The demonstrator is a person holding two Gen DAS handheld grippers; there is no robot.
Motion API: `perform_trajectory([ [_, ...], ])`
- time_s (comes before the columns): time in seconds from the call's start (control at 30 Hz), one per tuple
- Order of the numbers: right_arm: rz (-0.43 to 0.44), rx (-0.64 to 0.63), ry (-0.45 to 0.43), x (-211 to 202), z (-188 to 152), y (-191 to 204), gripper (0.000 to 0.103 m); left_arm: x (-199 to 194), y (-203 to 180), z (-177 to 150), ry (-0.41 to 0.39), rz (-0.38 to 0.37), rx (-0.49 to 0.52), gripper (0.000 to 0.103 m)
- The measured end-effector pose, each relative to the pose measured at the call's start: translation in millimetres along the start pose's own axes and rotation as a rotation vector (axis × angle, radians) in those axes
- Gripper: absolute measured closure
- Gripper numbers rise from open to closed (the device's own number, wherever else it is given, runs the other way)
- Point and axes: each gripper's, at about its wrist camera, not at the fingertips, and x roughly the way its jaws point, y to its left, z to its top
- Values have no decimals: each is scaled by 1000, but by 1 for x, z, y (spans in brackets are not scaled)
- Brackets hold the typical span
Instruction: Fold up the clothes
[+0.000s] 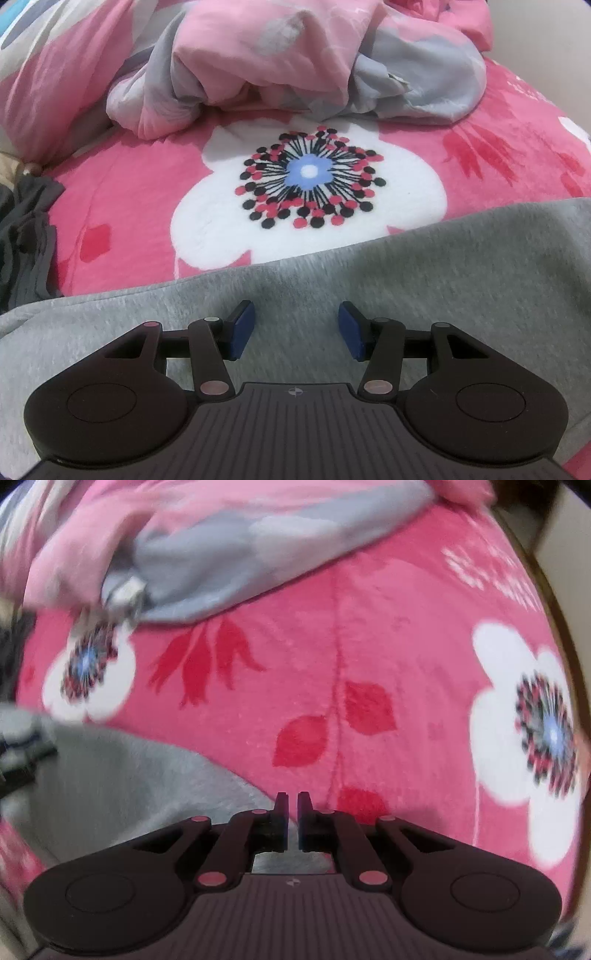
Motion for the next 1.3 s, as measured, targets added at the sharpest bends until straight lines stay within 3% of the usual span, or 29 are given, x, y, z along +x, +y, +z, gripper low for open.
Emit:
perform_trajectory([
  [0.17,110,298,107,-2,-26,-8,95,3,1,0,-2,-4,-18,52],
  [0.23,126,375,147,3,-39,-4,77,4,1,0,-1,-3,-18,51],
  [0.3,127,414,162,8,-51,2,68,4,1,0,0,-5,-18,51],
  [0.47,98,428,140,26,-67,12,65,5,3,0,-2,-13,-12,50],
  [0.57,32,420,97,31,-68,15,65,5,4,1,-1,-19,-13,50],
  [0.7,-129,314,-2,19,-58,21,65,6,5,1,-2,-25,-13,49],
  [0.77,-212,159,-28,14,-49,30,60,6,5,1,-2,-26,-14,48],
  [0.8,-235,99,-42,10,-45,33,52,6,5,1,-3,-27,-14,48],
  [0.87,-225,59,-72,4,-35,31,49,7,6,1,-4,-29,-15,48],
  [0.97,-126,167,-98,1,-21,10,45,7,6,1,-5,-31,-16,47],
  [1.0,-89,210,-101,3,-18,2,39,7,6,1,-5,-32,-16,47],
  [1.07,-21,268,-67,19,-14,-12,36,7,7,1,-6,-34,-17,47],
  [1.17,73,244,96,52,-14,-19,43,8,7,1,-7,-33,-17,46],
  [1.23,70,136,132,53,-14,-10,75,8,7,0,-10,-34,-16,46],
  [1.3,39,7,129,46,-14,4,97,8,7,0,-14,-35,-7,45],
])
